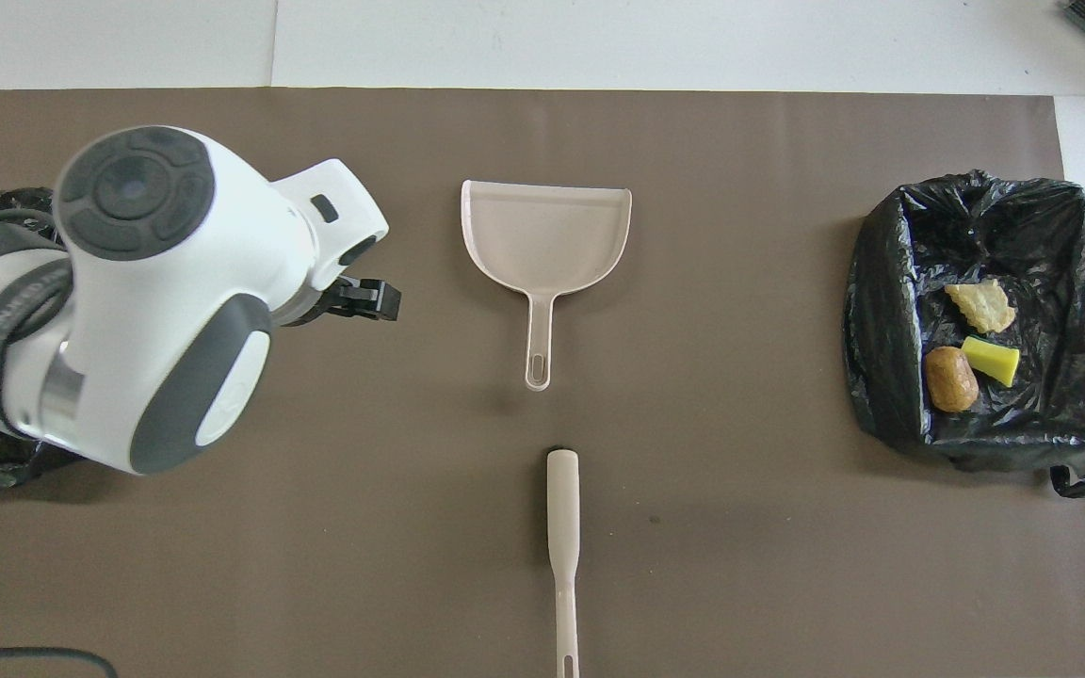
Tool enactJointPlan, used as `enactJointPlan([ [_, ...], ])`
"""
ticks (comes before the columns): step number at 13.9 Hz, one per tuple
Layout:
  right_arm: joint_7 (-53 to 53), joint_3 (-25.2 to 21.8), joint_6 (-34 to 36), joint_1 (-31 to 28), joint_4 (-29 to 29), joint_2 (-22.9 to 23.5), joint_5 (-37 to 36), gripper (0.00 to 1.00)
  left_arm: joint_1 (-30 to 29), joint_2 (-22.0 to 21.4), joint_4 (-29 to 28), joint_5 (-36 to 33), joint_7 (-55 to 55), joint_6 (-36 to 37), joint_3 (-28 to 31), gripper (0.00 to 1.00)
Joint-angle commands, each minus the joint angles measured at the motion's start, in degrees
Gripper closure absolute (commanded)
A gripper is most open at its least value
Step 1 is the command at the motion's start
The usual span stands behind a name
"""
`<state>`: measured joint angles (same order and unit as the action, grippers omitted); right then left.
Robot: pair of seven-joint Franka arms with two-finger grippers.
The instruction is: Sweep and dump trash in bin
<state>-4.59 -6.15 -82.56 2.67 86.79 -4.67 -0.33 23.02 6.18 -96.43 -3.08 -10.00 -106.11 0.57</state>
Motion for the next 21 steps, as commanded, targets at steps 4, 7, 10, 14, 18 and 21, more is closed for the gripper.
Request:
enactJointPlan([
  [4, 0.99, 0.79, -1.37, -0.21, 0.84, -0.61, 0.16, 0.00, -12.64, -6.35, 1.14, -0.26, 18.75, 6.33, -0.13, 0.00],
  [7, 0.99, 0.79, -1.29, -0.21, 0.84, -0.78, 0.16, 0.00, -17.91, -6.53, 7.03, 1.22, 23.00, 14.59, 0.05, 0.00],
  [10, 0.99, 0.79, -1.29, -0.21, 0.84, -0.78, 0.16, 0.00, -21.00, -7.75, 10.39, 3.43, 23.62, 20.93, -0.13, 0.00],
  [14, 0.99, 0.79, -1.29, -0.21, 0.84, -0.78, 0.16, 0.00, -21.00, -9.08, 11.26, 3.34, 23.45, 25.07, -0.13, 0.00],
  [18, 0.99, 0.79, -1.29, -0.21, 0.92, -0.78, 0.16, 0.00, -21.00, -7.58, 15.31, 3.52, 23.36, 26.83, -0.13, 0.00],
  [21, 0.99, 0.79, -1.29, -0.21, 0.84, -0.78, 0.16, 0.00, -21.00, -8.20, 15.14, 3.52, 23.10, 25.96, -0.39, 0.00],
])
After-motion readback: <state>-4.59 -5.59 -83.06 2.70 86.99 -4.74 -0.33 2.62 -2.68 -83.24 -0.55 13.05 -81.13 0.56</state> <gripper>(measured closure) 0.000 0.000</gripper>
